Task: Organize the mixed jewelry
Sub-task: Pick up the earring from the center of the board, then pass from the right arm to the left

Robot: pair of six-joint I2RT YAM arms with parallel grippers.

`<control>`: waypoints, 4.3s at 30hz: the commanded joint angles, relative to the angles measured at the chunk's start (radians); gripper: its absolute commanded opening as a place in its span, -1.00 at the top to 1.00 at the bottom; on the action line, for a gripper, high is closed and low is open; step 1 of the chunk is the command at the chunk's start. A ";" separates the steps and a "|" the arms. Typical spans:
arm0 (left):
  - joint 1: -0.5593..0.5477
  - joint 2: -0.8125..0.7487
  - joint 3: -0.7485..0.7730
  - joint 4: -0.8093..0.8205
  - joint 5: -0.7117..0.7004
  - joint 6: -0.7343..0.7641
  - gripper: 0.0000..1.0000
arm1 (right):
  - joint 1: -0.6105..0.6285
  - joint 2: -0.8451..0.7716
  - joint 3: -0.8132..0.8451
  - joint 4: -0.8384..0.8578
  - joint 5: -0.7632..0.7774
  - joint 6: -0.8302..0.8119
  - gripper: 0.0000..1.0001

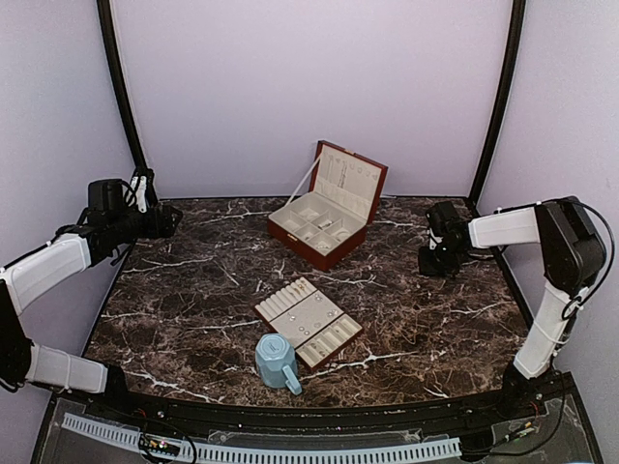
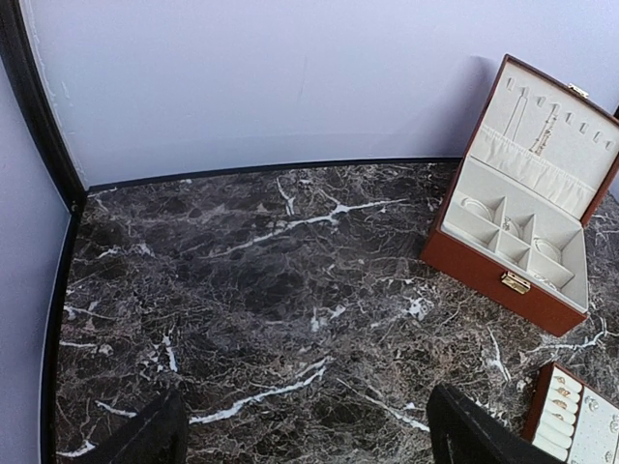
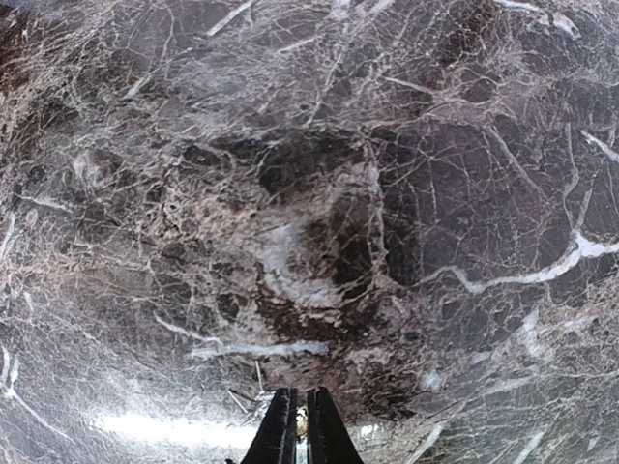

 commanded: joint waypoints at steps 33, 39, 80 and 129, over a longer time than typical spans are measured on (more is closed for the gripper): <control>-0.391 -0.091 -0.303 0.769 0.068 -0.386 -0.83 | 0.149 -0.314 -0.166 0.452 -0.448 0.387 1.00; -0.589 0.069 -0.248 0.893 -0.016 -0.350 -0.82 | 0.279 -0.304 -0.151 0.678 -0.475 0.544 1.00; -0.814 0.478 0.077 1.006 0.068 -0.338 0.11 | 0.426 -0.270 -0.126 1.001 -0.615 0.612 1.00; -0.815 0.486 0.104 0.942 0.100 -0.378 0.86 | 0.435 -0.270 -0.140 0.982 -0.651 0.567 1.00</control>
